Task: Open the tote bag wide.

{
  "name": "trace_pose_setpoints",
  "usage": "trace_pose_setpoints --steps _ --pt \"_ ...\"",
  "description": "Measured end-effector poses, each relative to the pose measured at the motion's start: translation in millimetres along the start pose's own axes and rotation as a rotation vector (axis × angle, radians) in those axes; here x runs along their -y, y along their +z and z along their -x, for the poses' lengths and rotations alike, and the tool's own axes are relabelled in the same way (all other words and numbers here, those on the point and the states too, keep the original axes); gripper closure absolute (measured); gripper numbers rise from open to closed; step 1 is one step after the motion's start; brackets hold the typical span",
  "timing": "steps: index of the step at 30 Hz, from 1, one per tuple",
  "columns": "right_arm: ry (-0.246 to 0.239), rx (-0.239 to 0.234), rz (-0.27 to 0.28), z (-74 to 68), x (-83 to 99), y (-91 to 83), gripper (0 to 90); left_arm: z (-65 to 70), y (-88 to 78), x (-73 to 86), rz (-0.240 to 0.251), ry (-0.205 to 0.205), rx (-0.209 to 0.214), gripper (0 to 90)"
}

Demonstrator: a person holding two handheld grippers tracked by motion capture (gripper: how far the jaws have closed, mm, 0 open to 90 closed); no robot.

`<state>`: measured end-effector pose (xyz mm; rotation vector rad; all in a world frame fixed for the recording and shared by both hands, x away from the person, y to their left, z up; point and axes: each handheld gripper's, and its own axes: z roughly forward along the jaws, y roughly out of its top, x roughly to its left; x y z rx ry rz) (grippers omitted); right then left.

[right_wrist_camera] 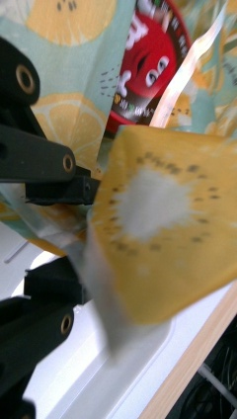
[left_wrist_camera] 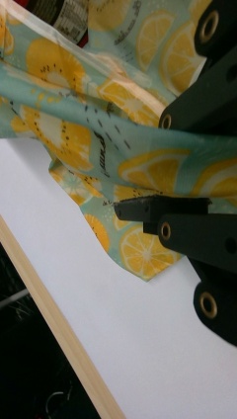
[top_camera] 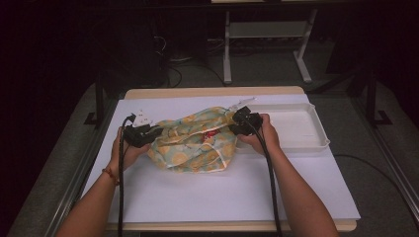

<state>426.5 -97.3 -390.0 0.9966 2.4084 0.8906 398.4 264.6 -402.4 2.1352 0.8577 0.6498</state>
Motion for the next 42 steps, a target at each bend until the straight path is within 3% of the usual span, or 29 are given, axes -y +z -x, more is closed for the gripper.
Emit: trace_pose_setpoints --steps 4,6,10,13,18,22,26,27,29,31,35,40,42 --pt "0.006 -0.058 0.049 2.7 2.9 -11.3 55.5 -1.0 -2.2 -0.8 0.007 -0.001 0.001 81.0" --pt "0.001 -0.050 0.057 3.0 4.7 -16.4 51.1 -1.7 -3.4 -1.0 0.011 -0.008 0.004 81.1" --pt "0.010 -0.081 0.112 4.1 9.2 -29.4 50.1 -2.5 -5.2 -1.3 0.026 -0.016 0.004 81.2" --pt "-0.010 -0.077 0.153 1.8 12.7 -40.4 60.6 -3.8 -8.4 -2.7 0.042 -0.028 0.000 77.2" --pt "-0.060 -0.098 0.224 -4.9 14.2 -56.3 79.6 -6.6 -21.0 -9.0 0.117 -0.048 0.011 68.3" --pt "-0.111 -0.130 0.248 -13.7 9.6 -60.9 83.9 -9.8 -34.0 -15.4 0.170 -0.066 -0.022 60.2" --pt "-0.152 -0.138 0.222 -22.3 0.7 -54.2 80.2 -10.7 -47.3 -20.1 0.240 -0.070 -0.027 52.3" --pt "-0.154 -0.134 0.211 -23.9 -1.6 -51.3 78.0 -9.9 -50.7 -21.0 0.262 -0.062 -0.002 53.6" --pt "-0.164 -0.137 0.183 -26.8 -6.7 -42.7 75.2 -3.9 -53.3 -23.0 0.259 -0.012 0.046 60.3" --pt "-0.184 -0.135 0.159 -29.5 -10.1 -35.6 74.0 5.6 -53.1 -23.9 0.242 0.051 0.089 66.1" --pt "-0.211 -0.133 0.112 -35.4 -13.3 -23.6 76.2 21.6 -45.6 -23.1 0.200 0.122 0.161 75.3" --pt "-0.209 -0.130 0.080 -34.2 -11.9 -17.7 74.7 27.7 -31.7 -17.3 0.134 0.148 0.217 78.1" --pt "-0.214 -0.123 0.059 -33.1 -11.0 -15.7 73.4 29.3 -25.7 -15.2 0.091 0.167 0.212 78.0"
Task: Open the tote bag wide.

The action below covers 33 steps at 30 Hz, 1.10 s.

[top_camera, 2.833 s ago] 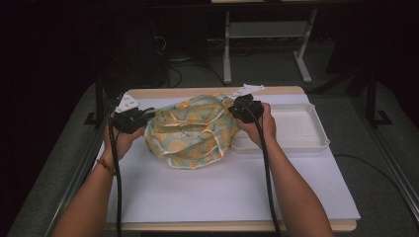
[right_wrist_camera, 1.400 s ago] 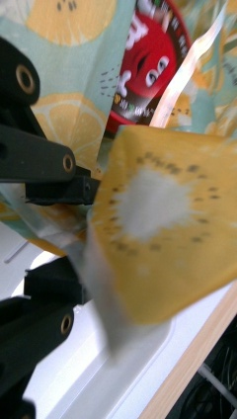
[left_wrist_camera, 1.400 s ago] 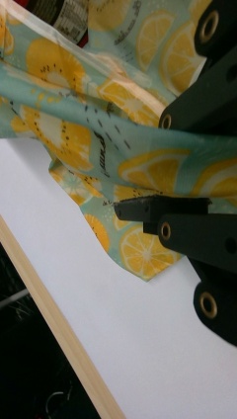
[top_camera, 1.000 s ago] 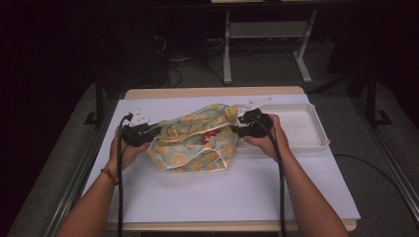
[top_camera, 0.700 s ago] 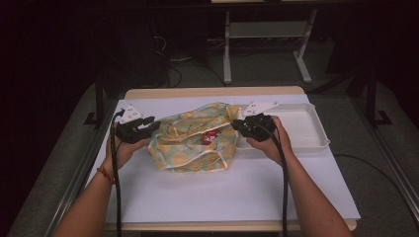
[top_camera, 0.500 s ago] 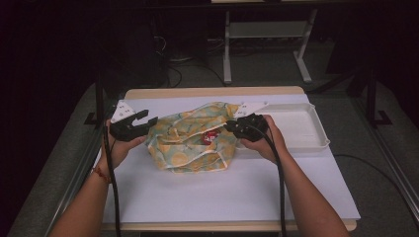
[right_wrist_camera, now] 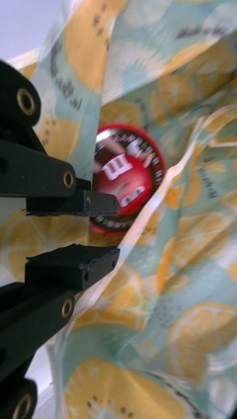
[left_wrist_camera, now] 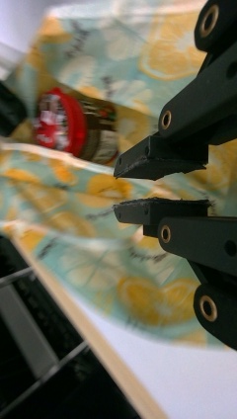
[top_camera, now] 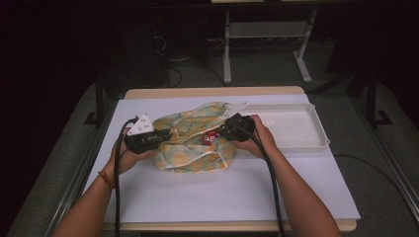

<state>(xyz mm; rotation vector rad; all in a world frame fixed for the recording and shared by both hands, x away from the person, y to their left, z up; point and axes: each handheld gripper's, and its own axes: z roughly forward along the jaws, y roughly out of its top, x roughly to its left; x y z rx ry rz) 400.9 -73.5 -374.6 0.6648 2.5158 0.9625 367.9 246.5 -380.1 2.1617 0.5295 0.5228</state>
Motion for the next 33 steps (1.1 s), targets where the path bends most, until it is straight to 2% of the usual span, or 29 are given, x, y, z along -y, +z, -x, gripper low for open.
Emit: trace_pose_setpoints --steps 3,9,11,14,19,22,27,30,33 --pt "-0.006 0.012 -0.031 1.7 2.6 3.3 72.0 0.6 8.4 2.8 -0.056 0.026 -0.029 75.0" --pt "0.004 0.012 -0.077 6.8 7.6 6.7 69.3 -0.7 22.0 11.0 -0.135 0.034 -0.033 72.3" --pt "0.000 0.013 -0.093 8.7 9.5 7.9 66.3 -1.2 23.6 13.1 -0.147 0.027 -0.025 71.4" --pt "-0.016 -0.019 -0.142 9.4 13.3 12.4 60.4 -2.4 24.4 14.8 -0.159 0.018 -0.020 69.0" --pt "-0.034 -0.059 -0.180 7.6 16.5 18.8 51.1 -3.0 27.2 16.5 -0.191 0.020 -0.016 62.5" --pt "-0.036 -0.070 -0.189 7.3 16.3 20.9 44.8 -2.9 29.7 17.8 -0.205 0.014 -0.035 57.1" --pt "-0.066 -0.068 -0.211 5.6 13.4 24.2 38.2 -7.7 33.8 19.8 -0.214 0.009 -0.107 51.5" --pt "-0.075 -0.059 -0.195 6.2 10.4 22.2 33.2 -10.4 34.0 19.8 -0.197 -0.010 -0.098 50.7" --pt "-0.086 -0.066 -0.173 5.6 7.8 19.4 25.6 -11.3 35.0 19.6 -0.198 -0.011 -0.116 46.8"
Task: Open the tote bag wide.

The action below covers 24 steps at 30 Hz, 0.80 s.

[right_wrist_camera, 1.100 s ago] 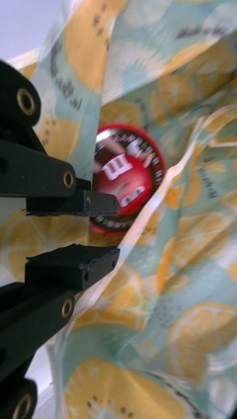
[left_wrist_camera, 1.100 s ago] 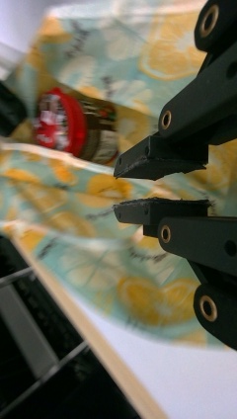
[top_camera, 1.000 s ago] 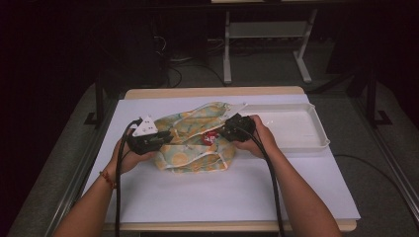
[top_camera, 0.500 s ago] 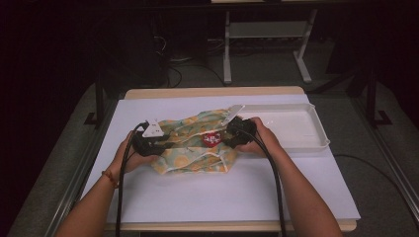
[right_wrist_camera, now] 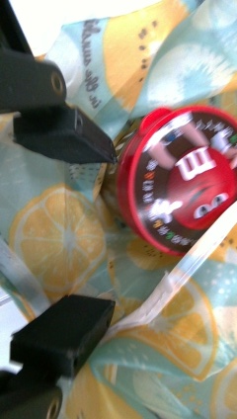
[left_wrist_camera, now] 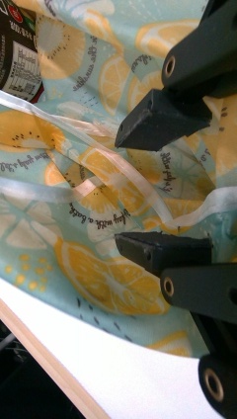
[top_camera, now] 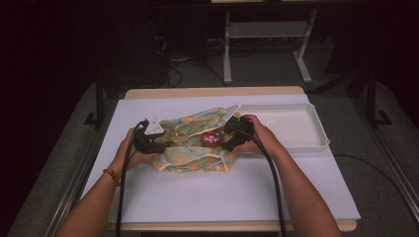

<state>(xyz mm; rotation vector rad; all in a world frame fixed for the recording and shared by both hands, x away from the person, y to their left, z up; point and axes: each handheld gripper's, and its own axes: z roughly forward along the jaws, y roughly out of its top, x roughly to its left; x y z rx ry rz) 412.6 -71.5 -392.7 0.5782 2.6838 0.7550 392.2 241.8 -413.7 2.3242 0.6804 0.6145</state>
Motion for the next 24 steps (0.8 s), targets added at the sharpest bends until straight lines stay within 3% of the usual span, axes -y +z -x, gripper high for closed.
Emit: trace_pose_setpoints --steps 4,7,9,14,18,19,22,24 --pt "-0.020 0.003 0.017 -1.7 -2.7 -1.5 23.5 -3.2 -0.7 -0.4 0.005 -0.014 -0.010 50.3" --pt "-0.034 0.012 0.036 -1.3 -3.6 -3.6 40.3 -6.3 -1.7 -1.1 0.023 -0.035 -0.021 59.1" --pt "-0.018 0.004 0.065 0.9 -3.2 -8.1 42.5 -9.0 -2.0 -1.9 0.015 -0.042 -0.021 61.9" --pt "0.025 0.029 0.126 8.8 -1.5 -17.1 43.1 -11.2 1.0 -2.0 0.002 -0.054 -0.051 58.2" --pt "0.066 0.119 0.106 11.7 -3.0 -13.6 47.3 -14.5 4.8 -0.4 -0.005 -0.079 -0.065 57.9" --pt "0.074 0.118 0.117 12.2 -3.1 -12.5 50.8 -15.1 5.7 0.0 -0.007 -0.082 -0.069 58.6" --pt "0.127 0.178 0.135 15.3 -3.2 -8.9 58.7 -16.5 9.1 2.1 -0.026 -0.088 -0.078 58.6" --pt "0.154 0.192 0.125 18.2 -2.1 -4.0 58.7 -18.5 11.9 4.5 -0.040 -0.093 -0.081 57.7"
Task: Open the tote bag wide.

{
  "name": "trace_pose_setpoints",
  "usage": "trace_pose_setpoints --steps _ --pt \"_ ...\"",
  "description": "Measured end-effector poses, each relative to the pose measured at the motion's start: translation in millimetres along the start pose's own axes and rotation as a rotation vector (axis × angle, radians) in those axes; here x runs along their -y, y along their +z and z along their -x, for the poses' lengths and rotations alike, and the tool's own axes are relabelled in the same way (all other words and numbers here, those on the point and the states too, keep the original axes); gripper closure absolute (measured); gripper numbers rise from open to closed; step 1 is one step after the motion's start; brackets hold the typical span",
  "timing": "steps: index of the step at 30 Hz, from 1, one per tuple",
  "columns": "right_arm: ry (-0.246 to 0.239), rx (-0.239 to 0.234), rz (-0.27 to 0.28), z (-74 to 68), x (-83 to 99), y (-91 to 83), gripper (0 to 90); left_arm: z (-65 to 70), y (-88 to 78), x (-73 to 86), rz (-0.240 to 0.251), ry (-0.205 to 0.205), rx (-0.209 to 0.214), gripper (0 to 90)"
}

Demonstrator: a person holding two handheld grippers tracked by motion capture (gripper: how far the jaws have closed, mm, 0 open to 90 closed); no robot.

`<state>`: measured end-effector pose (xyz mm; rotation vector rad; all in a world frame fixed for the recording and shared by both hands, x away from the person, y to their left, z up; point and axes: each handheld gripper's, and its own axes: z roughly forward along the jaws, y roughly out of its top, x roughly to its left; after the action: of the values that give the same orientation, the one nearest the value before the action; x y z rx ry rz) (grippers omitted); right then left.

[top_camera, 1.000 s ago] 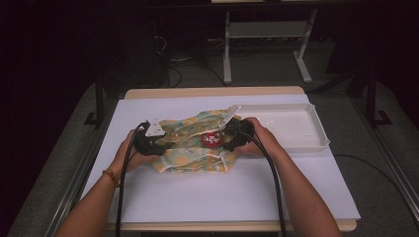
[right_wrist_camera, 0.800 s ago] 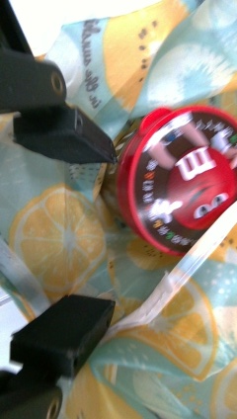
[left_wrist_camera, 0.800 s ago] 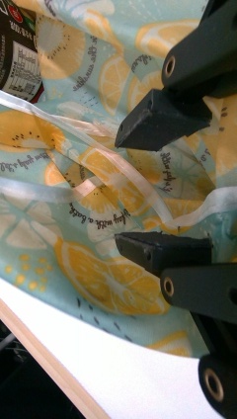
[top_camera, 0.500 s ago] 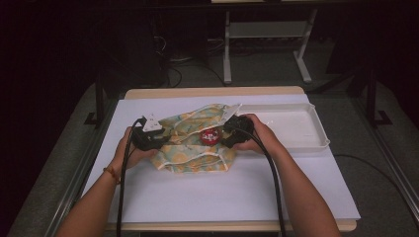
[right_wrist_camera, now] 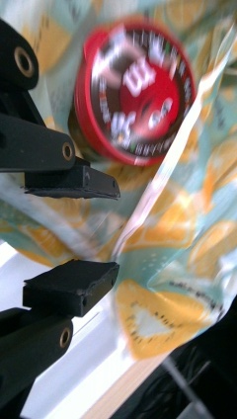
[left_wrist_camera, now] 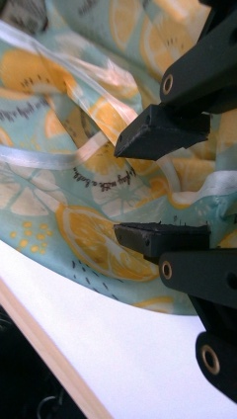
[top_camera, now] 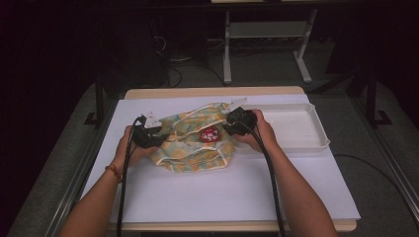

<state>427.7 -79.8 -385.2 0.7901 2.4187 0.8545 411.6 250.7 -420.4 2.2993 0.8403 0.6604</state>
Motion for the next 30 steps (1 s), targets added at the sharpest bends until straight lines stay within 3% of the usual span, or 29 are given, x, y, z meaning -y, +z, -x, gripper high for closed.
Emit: trace_pose_setpoints --steps 4,9,14,18,22,27,30 --pt "0.027 0.008 -0.044 1.7 3.4 11.9 65.2 -3.4 5.1 5.3 -0.015 -0.028 0.012 57.4" --pt "0.062 0.002 -0.085 2.2 6.7 21.8 74.6 -4.1 9.0 8.3 -0.045 -0.028 0.015 57.3" --pt "0.074 0.014 -0.081 3.1 6.8 23.9 84.1 -4.7 8.6 9.3 -0.049 -0.021 0.001 58.9" --pt "0.095 0.036 -0.070 6.0 8.0 24.5 85.3 -6.9 10.0 11.8 -0.058 -0.044 -0.001 61.3" --pt "0.131 0.028 -0.061 8.1 10.8 26.0 86.0 -6.8 11.2 13.9 -0.072 -0.047 -0.005 61.1" --pt "0.111 0.019 -0.069 6.2 9.8 26.0 83.6 -5.8 11.3 16.1 -0.074 -0.037 0.000 60.0" --pt "0.098 0.013 -0.055 4.8 9.2 22.3 78.2 -6.3 3.7 13.8 -0.034 -0.044 0.003 58.3"
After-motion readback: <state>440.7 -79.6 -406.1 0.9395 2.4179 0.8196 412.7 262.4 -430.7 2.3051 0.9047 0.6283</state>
